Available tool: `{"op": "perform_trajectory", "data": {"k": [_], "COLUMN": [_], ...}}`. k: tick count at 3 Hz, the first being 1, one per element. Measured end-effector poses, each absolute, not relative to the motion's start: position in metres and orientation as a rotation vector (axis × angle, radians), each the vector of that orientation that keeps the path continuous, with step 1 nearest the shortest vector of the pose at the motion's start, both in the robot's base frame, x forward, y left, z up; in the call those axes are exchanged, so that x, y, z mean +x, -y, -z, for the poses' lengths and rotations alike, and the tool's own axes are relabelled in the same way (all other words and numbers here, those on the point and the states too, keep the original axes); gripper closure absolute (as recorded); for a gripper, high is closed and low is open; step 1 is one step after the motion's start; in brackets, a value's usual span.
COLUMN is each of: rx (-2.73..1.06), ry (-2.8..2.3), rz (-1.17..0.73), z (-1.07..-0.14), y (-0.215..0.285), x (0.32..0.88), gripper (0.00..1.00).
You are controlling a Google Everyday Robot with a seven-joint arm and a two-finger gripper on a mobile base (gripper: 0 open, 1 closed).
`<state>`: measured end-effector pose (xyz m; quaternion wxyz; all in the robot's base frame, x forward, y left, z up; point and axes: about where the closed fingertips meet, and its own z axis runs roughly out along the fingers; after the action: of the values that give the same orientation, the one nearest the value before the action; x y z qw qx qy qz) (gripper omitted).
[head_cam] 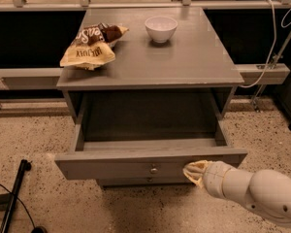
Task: Close top drawer
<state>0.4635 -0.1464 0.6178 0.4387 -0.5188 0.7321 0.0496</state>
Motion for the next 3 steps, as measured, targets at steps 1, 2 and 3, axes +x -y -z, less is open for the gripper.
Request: {"op": "perform_trajectory", "data": {"k": [1,2,3], "rx": [-1.311,-1.341,-1.377], "ry": [-1.734,-1.668,-1.615], "rz": [-0.127,-0.126,-0.121], "z": [-0.618,-0.615,-0.621], "y": [0.148,0.147,0.133], "x": [0.475,0.491,0.520], "gripper": [1.00,1.00,1.00]}}
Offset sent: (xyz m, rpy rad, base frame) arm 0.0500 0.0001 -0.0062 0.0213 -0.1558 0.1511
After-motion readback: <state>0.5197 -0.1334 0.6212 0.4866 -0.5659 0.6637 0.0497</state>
